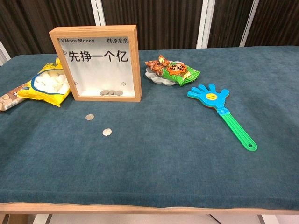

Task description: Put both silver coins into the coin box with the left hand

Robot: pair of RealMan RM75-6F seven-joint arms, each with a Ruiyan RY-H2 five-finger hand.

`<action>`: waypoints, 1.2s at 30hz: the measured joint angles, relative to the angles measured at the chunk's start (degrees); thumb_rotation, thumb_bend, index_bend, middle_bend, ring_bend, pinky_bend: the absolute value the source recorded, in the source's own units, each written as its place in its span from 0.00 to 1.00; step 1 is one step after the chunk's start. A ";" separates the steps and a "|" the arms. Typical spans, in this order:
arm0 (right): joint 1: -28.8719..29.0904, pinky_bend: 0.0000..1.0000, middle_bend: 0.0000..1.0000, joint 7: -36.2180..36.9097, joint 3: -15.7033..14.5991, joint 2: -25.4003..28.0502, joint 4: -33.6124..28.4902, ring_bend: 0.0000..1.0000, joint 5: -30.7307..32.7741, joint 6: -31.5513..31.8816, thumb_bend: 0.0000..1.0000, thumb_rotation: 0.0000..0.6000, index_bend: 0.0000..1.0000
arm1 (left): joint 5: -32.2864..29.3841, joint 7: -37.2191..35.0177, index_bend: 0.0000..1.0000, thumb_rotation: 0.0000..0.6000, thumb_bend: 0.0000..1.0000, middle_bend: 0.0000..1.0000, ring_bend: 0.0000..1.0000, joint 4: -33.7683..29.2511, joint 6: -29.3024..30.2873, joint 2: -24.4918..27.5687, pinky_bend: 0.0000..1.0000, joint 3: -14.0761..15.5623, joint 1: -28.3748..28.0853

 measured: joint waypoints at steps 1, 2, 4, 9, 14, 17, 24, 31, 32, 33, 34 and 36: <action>-0.06 0.00 0.00 0.01 -0.02 0.03 0.01 0.00 -0.04 0.09 0.15 1.00 0.00 | -0.05 -0.13 0.02 1.00 0.43 0.02 0.00 0.03 -0.10 -0.01 0.09 -0.02 -0.04; -0.09 0.00 0.00 0.03 -0.06 0.06 -0.02 0.00 -0.09 0.11 0.15 1.00 0.00 | -0.19 -0.25 0.02 1.00 0.43 0.02 0.00 0.10 -0.30 -0.04 0.09 -0.07 -0.13; -0.27 0.00 0.00 0.04 -0.21 0.19 -0.01 0.00 -0.20 0.26 0.15 1.00 0.00 | -0.35 -0.30 0.02 1.00 0.43 0.01 0.00 0.19 -0.71 -0.14 0.09 -0.13 -0.32; -0.58 0.00 0.00 0.35 -0.26 0.40 -0.10 0.00 -0.60 1.02 0.15 1.00 0.00 | 0.98 -0.92 0.04 1.00 0.43 0.23 0.16 0.96 -1.89 -0.93 0.46 0.20 -1.28; -0.40 0.00 0.00 0.98 -0.46 0.68 -0.05 0.00 -0.62 0.15 0.15 1.00 0.00 | 3.56 -4.91 0.20 1.00 0.43 0.88 0.79 5.39 -1.44 -4.78 1.00 0.24 -2.57; -0.26 0.00 0.00 1.08 -0.39 0.72 -0.04 0.00 -0.54 -0.07 0.15 1.00 0.00 | 4.84 -7.64 0.29 1.00 0.43 1.00 0.95 9.69 -1.27 -9.47 1.00 0.29 -3.45; 0.02 0.00 0.00 1.32 -0.32 0.78 -0.19 0.00 -0.35 -0.68 0.15 1.00 0.00 | 5.75 -9.64 0.42 1.00 0.44 1.00 1.00 16.50 -4.19 -20.90 1.00 -0.12 -7.11; -0.24 0.00 0.00 3.05 -0.24 1.24 -0.04 0.00 -0.92 0.31 0.15 1.00 0.00 | 2.02 -8.46 0.42 1.00 0.44 1.00 1.00 24.03 -9.40 -30.12 1.00 -2.78 -10.86; -0.22 0.00 0.00 3.14 -0.20 1.26 0.03 0.00 -0.84 0.20 0.15 1.00 0.00 | 1.19 -8.04 0.43 1.00 0.44 1.00 1.00 25.06 -10.40 -31.56 1.00 -3.46 -11.73; -0.19 0.00 0.00 3.18 -0.17 1.28 0.07 0.00 -0.72 0.05 0.15 1.00 0.00 | 0.66 -7.78 0.43 1.00 0.44 1.00 1.00 25.76 -10.96 -32.55 1.00 -4.00 -12.36; -0.12 0.00 0.00 3.20 -0.14 1.32 0.09 0.00 -0.55 -0.18 0.15 1.00 0.00 | 0.24 -7.60 0.44 1.00 0.44 1.00 1.00 26.38 -11.29 -33.46 1.00 -4.49 -12.90; -0.06 0.00 0.00 3.28 -0.10 1.39 0.07 0.00 -0.42 -0.34 0.15 1.00 0.00 | -0.49 -7.17 0.44 1.00 0.44 1.00 1.00 28.06 -11.66 -35.39 1.00 -5.45 -13.95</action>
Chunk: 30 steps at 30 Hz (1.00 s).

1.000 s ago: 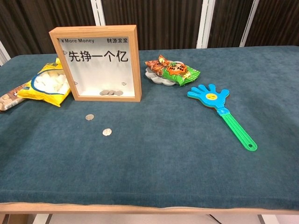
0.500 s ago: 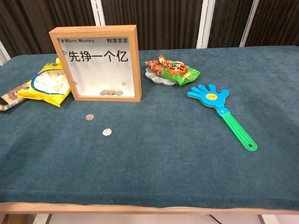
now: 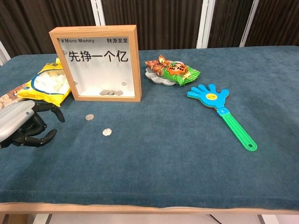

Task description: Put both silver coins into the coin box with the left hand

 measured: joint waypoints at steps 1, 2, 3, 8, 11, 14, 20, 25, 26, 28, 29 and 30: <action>-0.02 0.00 0.00 0.08 0.02 0.03 0.00 0.00 0.02 0.06 0.15 1.00 0.00 | -0.26 0.12 0.44 1.00 0.44 1.00 1.00 0.90 -0.08 -0.88 1.00 -0.38 -0.44; -0.06 0.00 0.00 0.09 0.03 0.05 0.02 0.00 0.03 0.13 0.15 1.00 0.00 | -0.60 0.24 0.44 1.00 0.44 1.00 1.00 2.25 -0.21 -2.11 1.00 -0.87 -1.07; -0.10 0.00 0.00 0.06 0.04 0.08 0.04 0.00 0.05 0.20 0.15 1.00 0.00 | -0.89 0.33 0.44 1.00 0.44 1.00 1.00 3.34 -0.38 -3.01 1.00 -1.23 -1.56; -0.15 0.00 0.00 0.42 0.02 0.27 0.03 0.00 0.03 0.21 0.15 1.00 0.00 | -3.11 2.24 0.44 1.00 0.42 1.00 1.00 9.19 -2.57 -7.42 1.00 -3.35 -4.91; -0.14 0.00 0.00 0.82 0.00 0.42 0.05 0.00 -0.04 0.18 0.15 1.00 0.00 | -4.46 4.66 0.43 1.00 0.40 1.00 1.00 11.74 -4.41 -9.31 1.00 -4.32 -6.89; -0.18 0.00 0.00 1.26 0.06 0.58 0.09 0.00 0.04 0.23 0.15 1.00 0.00 | -5.83 6.08 0.43 1.00 0.40 1.00 1.00 13.65 -6.41 -10.86 1.00 -5.02 -8.67; -0.30 0.00 0.00 1.99 0.15 0.91 0.21 0.00 0.20 0.34 0.15 1.00 0.00 | -7.12 7.08 0.43 1.00 0.38 1.00 1.00 16.00 -7.70 -12.45 1.00 -5.59 -10.51; -0.41 0.00 0.00 2.20 0.00 1.10 0.19 0.00 0.01 0.41 0.15 1.00 0.00 | -7.53 7.74 0.43 1.00 0.38 1.00 1.00 17.28 -7.83 -13.02 1.00 -5.66 -11.24; -0.43 0.00 0.00 2.19 0.01 1.11 0.18 0.00 0.02 0.44 0.15 1.00 0.00 | -7.80 7.90 0.43 1.00 0.38 1.00 1.00 17.78 -7.92 -13.20 1.00 -5.71 -11.43; -0.46 0.00 0.00 2.17 0.00 1.12 0.16 0.00 -0.01 0.49 0.15 1.00 0.00 | -8.29 8.40 0.43 1.00 0.38 1.00 1.00 18.47 -8.18 -13.42 1.00 -5.80 -11.68; -0.47 0.00 0.00 2.15 -0.01 1.12 0.16 0.00 -0.02 0.50 0.15 1.00 0.00 | -8.64 8.80 0.43 1.00 0.38 1.00 1.00 18.83 -8.41 -13.54 1.00 -5.87 -11.84; -0.47 0.00 0.00 2.11 -0.01 1.11 0.16 0.00 -0.03 0.50 0.15 1.00 0.00 | -8.87 9.10 0.42 1.00 0.38 1.00 1.00 19.01 -8.56 -13.59 1.00 -5.92 -11.94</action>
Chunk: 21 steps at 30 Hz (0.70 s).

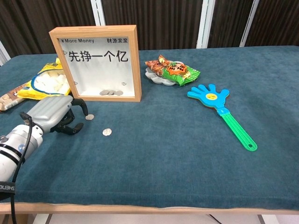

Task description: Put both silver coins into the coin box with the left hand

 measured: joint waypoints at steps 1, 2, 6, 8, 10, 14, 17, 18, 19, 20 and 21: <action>0.00 0.00 0.00 -0.06 0.00 -0.02 0.00 0.00 0.00 -0.01 0.15 1.00 0.00 | -0.27 0.26 0.42 1.00 0.38 1.00 1.00 0.17 -0.14 -0.05 1.00 -0.08 -0.10; 0.01 0.00 0.00 -0.07 0.00 -0.02 0.00 0.00 0.00 -0.03 0.15 1.00 0.00 | -0.65 0.55 0.42 1.00 0.38 1.00 1.00 0.35 -0.36 -0.11 1.00 -0.18 -0.24; 0.09 0.00 0.00 -0.28 0.03 -0.10 -0.04 0.00 0.07 -0.21 0.15 1.00 0.00 | -1.52 1.23 0.42 1.00 0.38 1.00 1.00 0.66 -0.83 -0.24 1.00 -0.36 -0.61; 0.08 0.00 0.00 -0.34 0.00 -0.11 -0.02 0.00 0.06 -0.21 0.15 1.00 0.00 | -1.80 1.38 0.42 1.00 0.38 1.00 1.00 0.81 -0.99 -0.33 1.00 -0.33 -0.76; 0.06 0.00 0.00 -0.33 0.03 -0.12 -0.02 0.00 0.11 -0.19 0.15 1.00 0.00 | -1.93 1.47 0.42 1.00 0.38 1.00 1.00 1.02 -0.98 -0.46 1.00 -0.29 -0.91; 0.03 0.00 0.00 -0.25 0.11 -0.07 -0.08 0.00 0.22 -0.13 0.15 1.00 0.00 | -2.11 1.39 0.42 1.00 0.38 1.00 1.00 1.57 -1.05 -0.78 1.00 -0.17 -1.32; -0.04 0.00 0.00 -0.34 0.23 -0.09 -0.15 0.00 0.42 -0.01 0.15 1.00 0.00 | -2.36 1.37 0.42 1.00 0.38 1.00 1.00 2.11 -1.32 -1.13 1.00 -0.15 -1.69; -0.05 0.00 0.00 -0.30 0.22 -0.09 -0.15 0.00 0.44 -0.03 0.15 1.00 0.00 | -2.46 1.31 0.42 1.00 0.38 1.00 1.00 2.23 -1.43 -1.24 1.00 -0.16 -1.81; -0.05 0.00 0.00 -0.29 0.21 -0.09 -0.14 0.00 0.45 -0.07 0.15 1.00 0.00 | -2.52 1.28 0.42 1.00 0.38 1.00 1.00 2.35 -1.46 -1.34 1.00 -0.17 -1.90; -0.04 0.00 0.00 -0.34 0.20 -0.09 -0.14 0.00 0.44 -0.11 0.15 1.00 0.00 | -2.56 1.24 0.42 1.00 0.38 1.00 1.00 2.47 -1.46 -1.46 1.00 -0.15 -2.01; -0.02 0.00 0.00 -0.40 0.19 -0.10 -0.14 0.00 0.44 -0.15 0.15 1.00 0.00 | -2.56 1.15 0.42 1.00 0.38 1.00 1.00 2.51 -1.43 -1.52 1.00 -0.11 -2.05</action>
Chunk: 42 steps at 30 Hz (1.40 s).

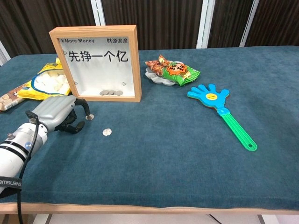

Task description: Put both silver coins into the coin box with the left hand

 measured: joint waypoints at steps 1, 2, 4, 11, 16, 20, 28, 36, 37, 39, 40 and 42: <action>0.04 0.00 0.00 -0.06 0.01 -0.02 -0.01 0.00 0.02 -0.08 0.15 1.00 0.00 | 0.02 -0.05 0.42 1.00 0.38 1.00 1.00 0.06 0.04 -0.08 1.00 0.08 -0.06; 0.05 0.00 0.00 -0.09 0.01 -0.03 -0.02 0.00 0.08 -0.13 0.15 1.00 0.00 | 0.05 -0.06 0.42 1.00 0.38 1.00 1.00 0.18 0.09 -0.18 1.00 0.19 -0.15; 0.03 0.00 0.00 -0.16 0.03 -0.05 -0.06 0.00 0.17 -0.14 0.15 1.00 0.00 | -0.01 0.01 0.42 1.00 0.38 1.00 1.00 0.26 0.02 -0.28 1.00 0.25 -0.25; -0.08 0.00 0.00 -0.05 -0.06 0.03 -0.09 0.00 -0.03 0.02 0.15 1.00 0.00 | -0.60 0.64 0.42 1.00 0.38 1.00 1.00 0.17 -0.36 -0.32 1.00 0.23 -0.60; -0.13 0.00 0.00 0.08 -0.06 0.14 -0.11 0.00 -0.05 0.10 0.15 1.00 0.00 | -0.92 0.68 0.42 1.00 0.38 1.00 1.00 0.32 -0.67 -0.37 1.00 0.29 -0.72; -0.19 0.00 0.00 0.13 -0.04 0.18 -0.12 0.00 -0.02 0.15 0.15 1.00 0.00 | -1.01 0.54 0.42 1.00 0.38 1.00 1.00 0.18 -1.01 -0.40 1.00 0.50 -0.81; -0.17 0.00 0.00 0.37 -0.09 0.28 -0.02 0.00 0.11 -0.11 0.15 1.00 0.00 | -1.64 0.67 0.42 1.00 0.38 1.00 1.00 -0.55 -1.78 -0.13 1.00 0.42 -1.06; -0.35 0.00 0.00 0.70 -0.10 0.40 0.00 0.00 -0.05 0.21 0.15 1.00 0.00 | -3.03 1.36 0.41 1.00 0.38 1.00 1.00 -2.71 -3.78 0.87 1.00 0.04 -1.25; -0.34 0.00 0.00 0.73 -0.13 0.42 0.01 0.00 -0.11 0.21 0.15 1.00 0.00 | -3.26 1.66 0.41 1.00 0.38 1.00 1.00 -2.97 -4.03 1.03 1.00 -0.04 -1.28; -0.34 0.00 0.00 0.78 -0.13 0.44 0.02 0.00 -0.11 0.19 0.15 1.00 0.00 | -3.89 2.24 0.41 1.00 0.38 1.00 1.00 -3.78 -4.66 1.48 1.00 -0.26 -1.36; -0.35 0.00 0.00 0.82 -0.11 0.45 0.02 0.00 -0.09 0.20 0.15 1.00 0.00 | -4.15 2.49 0.41 1.00 0.38 1.00 1.00 -4.15 -4.87 1.69 1.00 -0.36 -1.39; -0.34 0.00 0.00 0.83 -0.09 0.44 0.02 0.00 -0.08 0.20 0.15 1.00 0.00 | -4.63 2.98 0.41 1.00 0.38 1.00 1.00 -4.90 -5.21 2.16 1.00 -0.54 -1.43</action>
